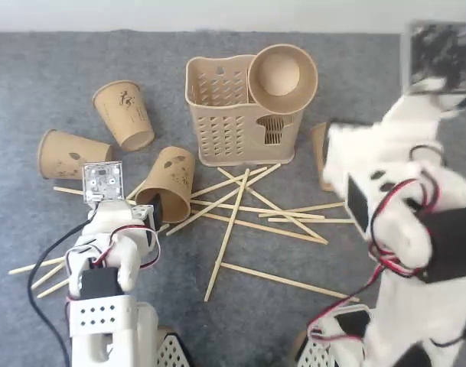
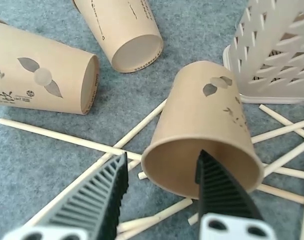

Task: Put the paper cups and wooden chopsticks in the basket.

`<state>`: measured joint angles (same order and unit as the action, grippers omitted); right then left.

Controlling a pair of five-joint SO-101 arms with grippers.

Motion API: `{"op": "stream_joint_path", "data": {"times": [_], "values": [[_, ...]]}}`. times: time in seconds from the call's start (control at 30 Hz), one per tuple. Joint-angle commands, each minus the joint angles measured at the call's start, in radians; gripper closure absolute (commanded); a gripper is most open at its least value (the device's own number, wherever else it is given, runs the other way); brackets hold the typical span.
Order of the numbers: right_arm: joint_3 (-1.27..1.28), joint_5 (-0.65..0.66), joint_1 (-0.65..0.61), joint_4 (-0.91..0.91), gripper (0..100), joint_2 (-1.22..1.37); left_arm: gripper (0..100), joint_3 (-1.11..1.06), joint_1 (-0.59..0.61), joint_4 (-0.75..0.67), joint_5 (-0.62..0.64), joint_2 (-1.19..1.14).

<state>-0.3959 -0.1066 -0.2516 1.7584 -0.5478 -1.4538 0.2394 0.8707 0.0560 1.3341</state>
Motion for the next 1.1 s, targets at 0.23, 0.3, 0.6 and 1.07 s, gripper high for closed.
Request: {"op": "stream_joint_path", "data": {"times": [0.23,0.3,0.6,1.07], "values": [[0.776,0.129,-0.133,-0.357,99.1,-0.277,79,0.008,0.008,-0.026,0.003,0.015],[0.875,0.129,-0.136,-0.472,99.1,-0.308,79,0.008,0.008,-0.026,0.003,0.015],[1.079,0.262,-0.139,-0.849,99.1,-0.320,79,0.008,0.008,-0.026,0.003,0.015],[1.083,0.273,-0.130,-1.147,99.0,-0.318,79,0.008,0.008,-0.028,0.003,0.015]]}}
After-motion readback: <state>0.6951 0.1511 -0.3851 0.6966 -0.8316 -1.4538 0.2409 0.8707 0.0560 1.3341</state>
